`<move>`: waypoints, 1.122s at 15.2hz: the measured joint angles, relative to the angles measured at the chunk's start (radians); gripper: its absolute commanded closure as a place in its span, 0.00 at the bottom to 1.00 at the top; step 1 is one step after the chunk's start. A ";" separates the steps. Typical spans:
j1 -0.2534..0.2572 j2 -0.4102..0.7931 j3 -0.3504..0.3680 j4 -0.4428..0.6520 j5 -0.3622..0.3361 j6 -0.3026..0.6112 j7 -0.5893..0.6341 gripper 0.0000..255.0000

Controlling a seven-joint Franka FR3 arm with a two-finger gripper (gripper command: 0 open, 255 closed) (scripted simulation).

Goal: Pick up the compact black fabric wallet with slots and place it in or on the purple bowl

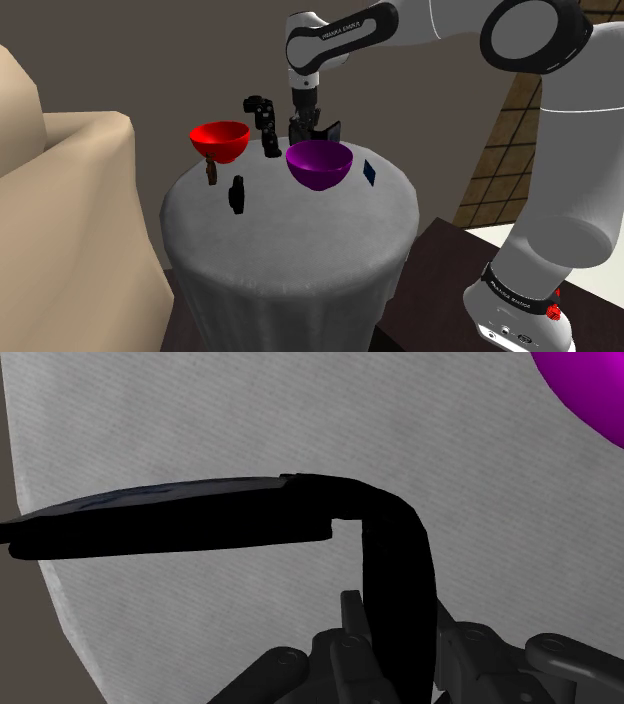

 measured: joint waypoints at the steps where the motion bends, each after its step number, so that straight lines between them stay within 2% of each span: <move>1: 0.000 0.000 0.000 0.000 0.000 0.000 0.000 1.00; 6: 0.001 -0.002 0.000 0.012 0.000 -0.015 0.001 1.00; 17: 0.002 -0.009 0.001 0.148 0.002 -0.157 -0.004 1.00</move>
